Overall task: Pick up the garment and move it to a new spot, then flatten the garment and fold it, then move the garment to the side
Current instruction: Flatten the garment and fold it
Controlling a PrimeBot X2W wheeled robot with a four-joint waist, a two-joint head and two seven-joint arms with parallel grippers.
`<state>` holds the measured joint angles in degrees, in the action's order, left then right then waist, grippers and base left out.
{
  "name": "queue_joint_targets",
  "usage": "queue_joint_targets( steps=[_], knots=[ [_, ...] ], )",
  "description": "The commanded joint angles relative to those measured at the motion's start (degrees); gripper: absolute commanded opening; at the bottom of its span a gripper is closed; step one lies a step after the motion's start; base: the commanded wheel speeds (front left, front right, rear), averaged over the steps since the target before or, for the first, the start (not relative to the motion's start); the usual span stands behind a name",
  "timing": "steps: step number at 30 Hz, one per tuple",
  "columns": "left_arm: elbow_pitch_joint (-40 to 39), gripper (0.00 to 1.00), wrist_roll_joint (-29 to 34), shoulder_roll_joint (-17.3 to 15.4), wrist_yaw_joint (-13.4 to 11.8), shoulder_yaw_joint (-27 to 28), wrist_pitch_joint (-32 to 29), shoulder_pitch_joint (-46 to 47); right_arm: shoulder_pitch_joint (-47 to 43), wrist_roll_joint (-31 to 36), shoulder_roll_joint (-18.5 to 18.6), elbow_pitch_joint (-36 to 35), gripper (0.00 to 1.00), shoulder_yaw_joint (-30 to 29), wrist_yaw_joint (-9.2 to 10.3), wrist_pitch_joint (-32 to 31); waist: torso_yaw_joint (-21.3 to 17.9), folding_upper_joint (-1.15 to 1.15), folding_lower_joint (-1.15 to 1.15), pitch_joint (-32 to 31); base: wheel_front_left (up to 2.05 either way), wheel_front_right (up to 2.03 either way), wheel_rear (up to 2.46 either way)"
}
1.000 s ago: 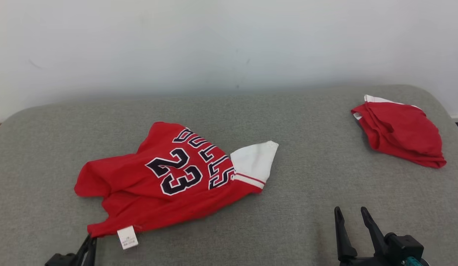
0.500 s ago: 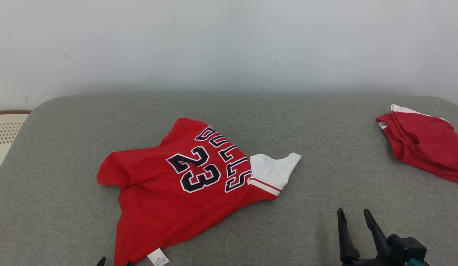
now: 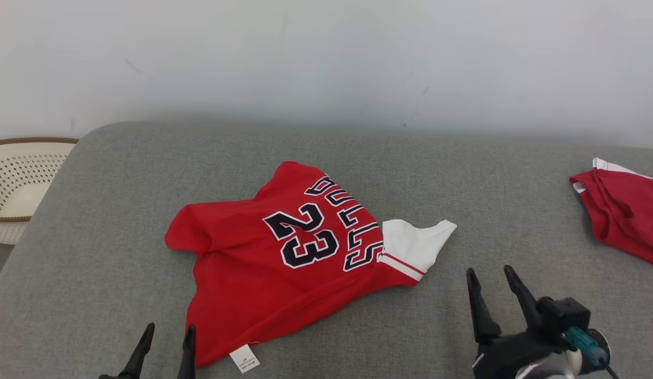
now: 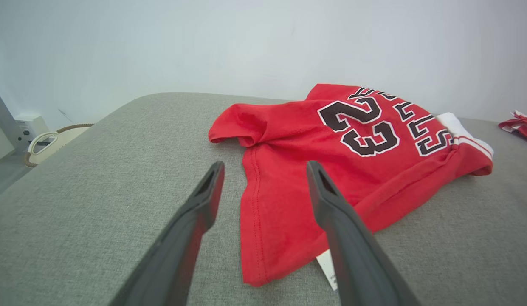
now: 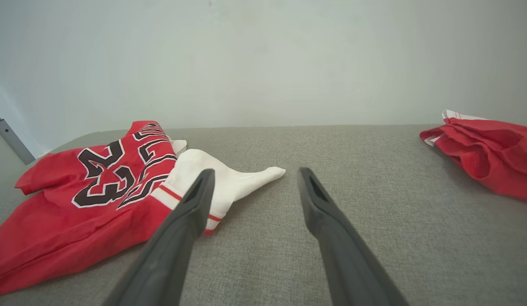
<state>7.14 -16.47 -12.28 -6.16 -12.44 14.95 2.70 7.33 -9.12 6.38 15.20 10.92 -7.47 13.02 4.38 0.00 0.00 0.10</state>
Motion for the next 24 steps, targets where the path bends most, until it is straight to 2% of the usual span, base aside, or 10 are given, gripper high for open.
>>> queue_joint_targets(
  steps=[1,6,13,24],
  knots=[
    [-0.4,1.00,0.8,0.3,-0.2,0.4,0.3,0.2,1.0,-0.4,0.6,0.8,1.00,0.8,-0.05,-1.0,0.1,0.00,0.00,0.1,0.00,0.00,0.00],
    [-1.8,1.00,2.6,3.1,-0.3,2.0,0.3,1.0,7.7,-2.2,1.1,5.9,1.00,4.8,-0.05,-5.2,1.2,0.00,0.00,0.8,0.00,0.00,0.00],
    [-1.2,1.00,4.3,6.0,1.5,2.8,0.3,2.4,18.2,-4.4,0.3,17.4,1.00,8.2,-0.05,-8.1,4.2,0.00,0.00,2.3,0.00,0.00,0.00],
    [0.0,1.00,5.9,8.4,3.6,3.5,0.3,3.3,27.6,-7.1,-0.2,35.6,1.00,9.0,-0.05,-6.3,9.8,0.00,0.00,4.0,0.00,0.00,0.00]
  ],
)
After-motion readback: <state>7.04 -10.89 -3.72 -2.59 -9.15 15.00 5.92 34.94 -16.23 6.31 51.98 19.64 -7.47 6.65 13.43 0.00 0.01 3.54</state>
